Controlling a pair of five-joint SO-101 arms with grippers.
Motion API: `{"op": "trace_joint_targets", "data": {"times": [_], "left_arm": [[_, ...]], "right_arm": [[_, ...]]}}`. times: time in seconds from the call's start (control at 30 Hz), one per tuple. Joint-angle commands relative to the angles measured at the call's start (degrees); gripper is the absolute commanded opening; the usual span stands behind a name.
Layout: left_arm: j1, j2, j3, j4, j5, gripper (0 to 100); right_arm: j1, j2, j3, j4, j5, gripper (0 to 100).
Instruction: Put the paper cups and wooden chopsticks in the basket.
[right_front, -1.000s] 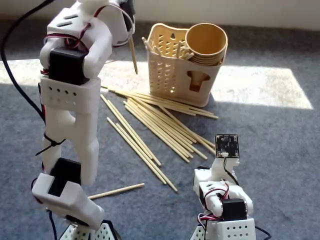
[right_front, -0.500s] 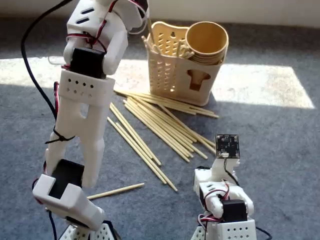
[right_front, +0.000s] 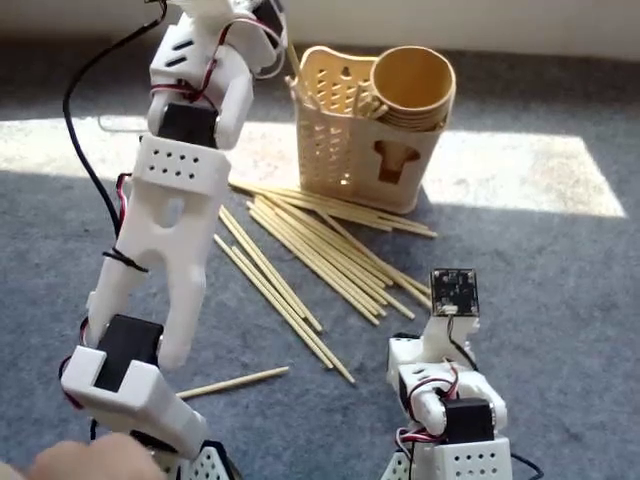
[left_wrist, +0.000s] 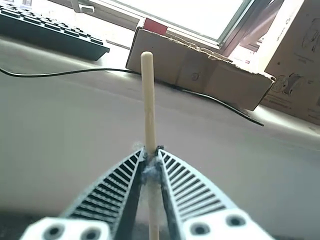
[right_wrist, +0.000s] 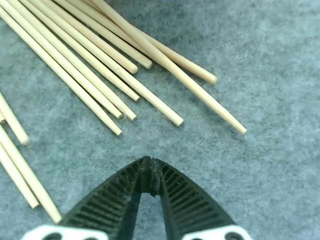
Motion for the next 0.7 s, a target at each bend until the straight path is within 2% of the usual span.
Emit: {"op": "trace_joint_targets", "data": {"times": [0.0, 0.2, 0.3, 0.37, 0.67], "left_arm": [[-1.4, -1.1, 3.3, -4.7, 0.6, 1], [-1.8, -1.2, 9.2, -5.7, 0.6, 2], [-1.5, -1.2, 9.9, -5.4, -1.5, 13], [-1.4, -1.3, 9.3, -1.9, -1.3, 19], [-1.7, -1.4, -3.1, 18.1, -1.7, 19]], "right_arm": [[0.5, -0.2, 8.6, 0.6, -0.2, 0.5], [0.5, -0.2, 8.6, 0.6, -0.2, 0.5], [0.5, -0.2, 8.6, 0.6, -0.2, 0.5], [0.5, -0.2, 8.6, 0.6, -0.2, 0.5], [0.5, -0.2, 8.6, 0.6, -0.2, 0.5]]}}
